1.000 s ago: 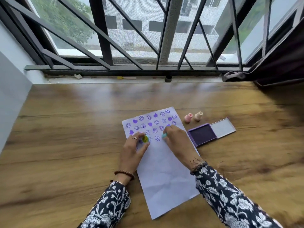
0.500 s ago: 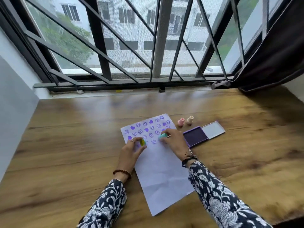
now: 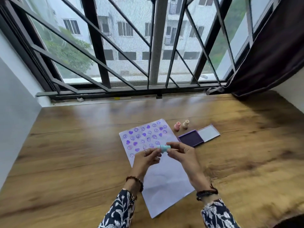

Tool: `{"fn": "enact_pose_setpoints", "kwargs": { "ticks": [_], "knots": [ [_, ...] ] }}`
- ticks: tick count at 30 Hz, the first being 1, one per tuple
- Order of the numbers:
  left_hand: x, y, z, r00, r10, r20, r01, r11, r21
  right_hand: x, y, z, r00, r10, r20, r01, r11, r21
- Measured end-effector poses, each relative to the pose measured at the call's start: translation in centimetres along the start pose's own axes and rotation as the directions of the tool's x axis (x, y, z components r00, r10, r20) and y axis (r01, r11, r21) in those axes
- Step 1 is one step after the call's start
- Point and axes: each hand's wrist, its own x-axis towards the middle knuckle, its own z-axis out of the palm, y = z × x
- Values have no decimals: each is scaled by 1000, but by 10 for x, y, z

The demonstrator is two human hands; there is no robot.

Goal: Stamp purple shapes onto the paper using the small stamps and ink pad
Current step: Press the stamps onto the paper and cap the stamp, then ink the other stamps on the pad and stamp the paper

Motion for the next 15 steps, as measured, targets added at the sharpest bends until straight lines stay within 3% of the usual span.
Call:
{"fn": "enact_pose_setpoints", "kwargs": {
  "ticks": [9, 15],
  "knots": [
    [8, 9, 8, 997, -2, 71, 4, 1000, -24, 3, -25, -11, 994, -105, 19, 107, 983, -152],
    [16, 7, 15, 996, 29, 90, -24, 998, -58, 15, -25, -18, 1000, -23, -20, 21, 996, -83]
  ]
}}
